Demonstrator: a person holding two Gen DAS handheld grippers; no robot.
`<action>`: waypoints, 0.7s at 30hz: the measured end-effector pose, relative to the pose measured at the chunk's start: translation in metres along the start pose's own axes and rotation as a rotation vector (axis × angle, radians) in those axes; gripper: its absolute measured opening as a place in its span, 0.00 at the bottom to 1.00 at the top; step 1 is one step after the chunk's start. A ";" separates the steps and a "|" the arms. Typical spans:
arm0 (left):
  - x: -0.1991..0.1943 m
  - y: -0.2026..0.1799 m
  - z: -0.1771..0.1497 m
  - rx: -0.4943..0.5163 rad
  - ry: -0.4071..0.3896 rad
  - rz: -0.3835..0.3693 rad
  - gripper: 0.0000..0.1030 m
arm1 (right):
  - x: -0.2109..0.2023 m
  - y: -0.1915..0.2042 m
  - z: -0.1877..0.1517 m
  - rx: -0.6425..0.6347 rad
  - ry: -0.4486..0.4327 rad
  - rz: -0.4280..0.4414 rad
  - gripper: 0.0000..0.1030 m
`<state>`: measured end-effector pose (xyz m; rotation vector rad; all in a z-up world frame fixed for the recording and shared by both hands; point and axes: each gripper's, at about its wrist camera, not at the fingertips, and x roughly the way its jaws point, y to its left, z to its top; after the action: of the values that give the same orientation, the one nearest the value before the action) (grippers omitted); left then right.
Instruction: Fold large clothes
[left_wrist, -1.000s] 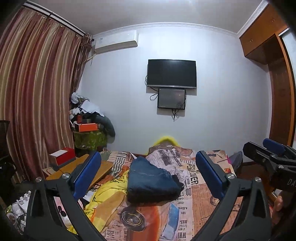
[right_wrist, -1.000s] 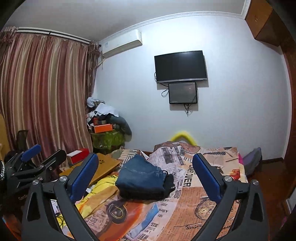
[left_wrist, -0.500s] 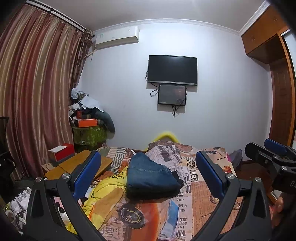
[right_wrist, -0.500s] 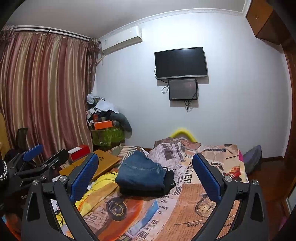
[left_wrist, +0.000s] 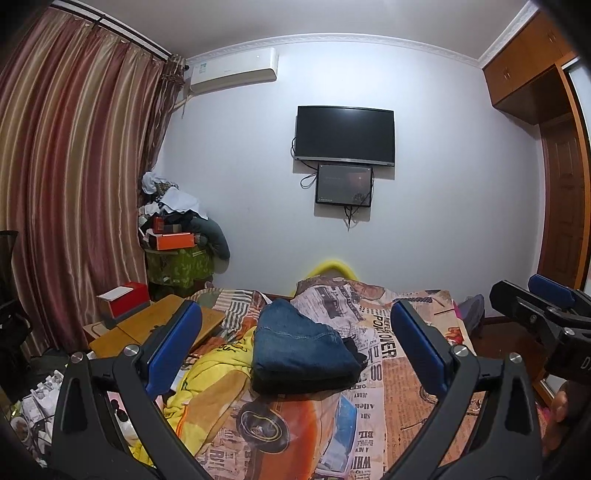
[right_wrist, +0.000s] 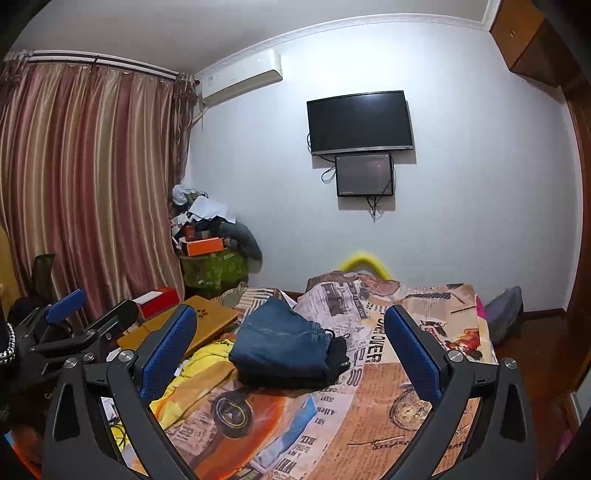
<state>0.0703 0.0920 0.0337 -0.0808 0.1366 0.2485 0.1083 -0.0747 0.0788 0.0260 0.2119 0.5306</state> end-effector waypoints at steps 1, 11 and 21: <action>0.000 0.000 0.000 0.000 0.000 -0.001 0.99 | 0.000 0.000 0.000 0.000 0.001 0.001 0.98; -0.002 -0.001 -0.001 0.003 0.006 -0.021 0.99 | 0.000 -0.002 -0.001 0.003 0.005 -0.004 0.98; -0.001 -0.001 -0.001 0.000 0.012 -0.033 0.99 | 0.000 -0.004 -0.001 0.004 0.004 -0.006 0.98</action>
<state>0.0693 0.0910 0.0325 -0.0849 0.1466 0.2148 0.1105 -0.0785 0.0773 0.0282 0.2171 0.5239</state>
